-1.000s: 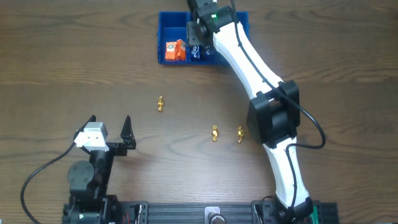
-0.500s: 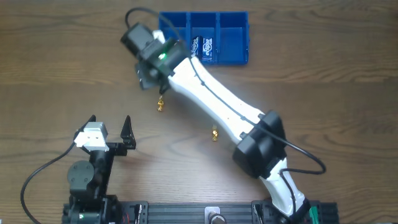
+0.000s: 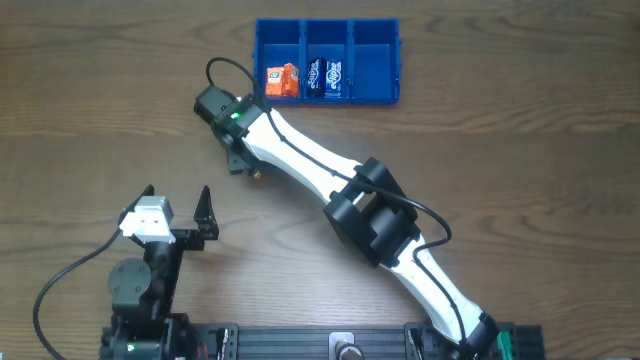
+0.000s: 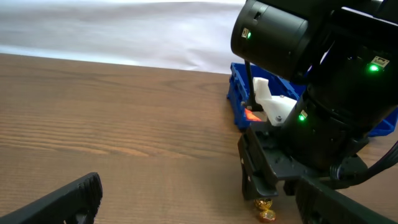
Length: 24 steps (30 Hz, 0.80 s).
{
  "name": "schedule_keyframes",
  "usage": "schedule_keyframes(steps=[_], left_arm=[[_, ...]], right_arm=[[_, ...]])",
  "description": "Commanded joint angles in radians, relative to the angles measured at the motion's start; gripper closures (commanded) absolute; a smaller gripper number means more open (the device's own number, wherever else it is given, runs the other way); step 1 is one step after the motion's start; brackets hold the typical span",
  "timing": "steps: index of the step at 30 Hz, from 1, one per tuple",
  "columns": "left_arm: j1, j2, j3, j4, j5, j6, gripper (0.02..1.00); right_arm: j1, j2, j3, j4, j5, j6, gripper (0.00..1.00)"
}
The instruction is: Sort Candies Into Trays
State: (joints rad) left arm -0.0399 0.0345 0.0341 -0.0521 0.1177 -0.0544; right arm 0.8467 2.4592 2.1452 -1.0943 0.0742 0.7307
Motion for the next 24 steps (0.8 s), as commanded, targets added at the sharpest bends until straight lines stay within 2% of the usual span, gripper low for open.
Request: schedule_keyframes(steps=[1,8,14,17,21,24], left_arm=[[0.005,-0.007,-0.026,-0.022,0.006,0.006,0.02],[0.005,-0.007,-0.026,-0.022,0.006,0.006,0.02],[0.005,-0.007,-0.026,-0.022,0.006,0.006,0.02],[0.005,-0.007,-0.026,-0.022,0.006,0.006,0.02],[0.005,-0.007,-0.026,-0.022,0.006,0.006,0.02],[0.005,-0.007,-0.026,-0.022,0.006,0.006,0.02]], right_arm=[[-0.001,0.029,-0.002,0.008,-0.002,0.056,0.413],[0.003,0.055,-0.002,0.005,-0.017,0.077,0.467],[0.005,0.055,-0.002,0.003,-0.017,0.081,0.733],[0.005,0.049,-0.001,0.003,-0.018,0.08,0.82],[-0.005,-0.027,-0.001,-0.037,-0.004,0.058,0.84],[-0.074,-0.229,-0.001,-0.086,0.077,-0.048,0.84]])
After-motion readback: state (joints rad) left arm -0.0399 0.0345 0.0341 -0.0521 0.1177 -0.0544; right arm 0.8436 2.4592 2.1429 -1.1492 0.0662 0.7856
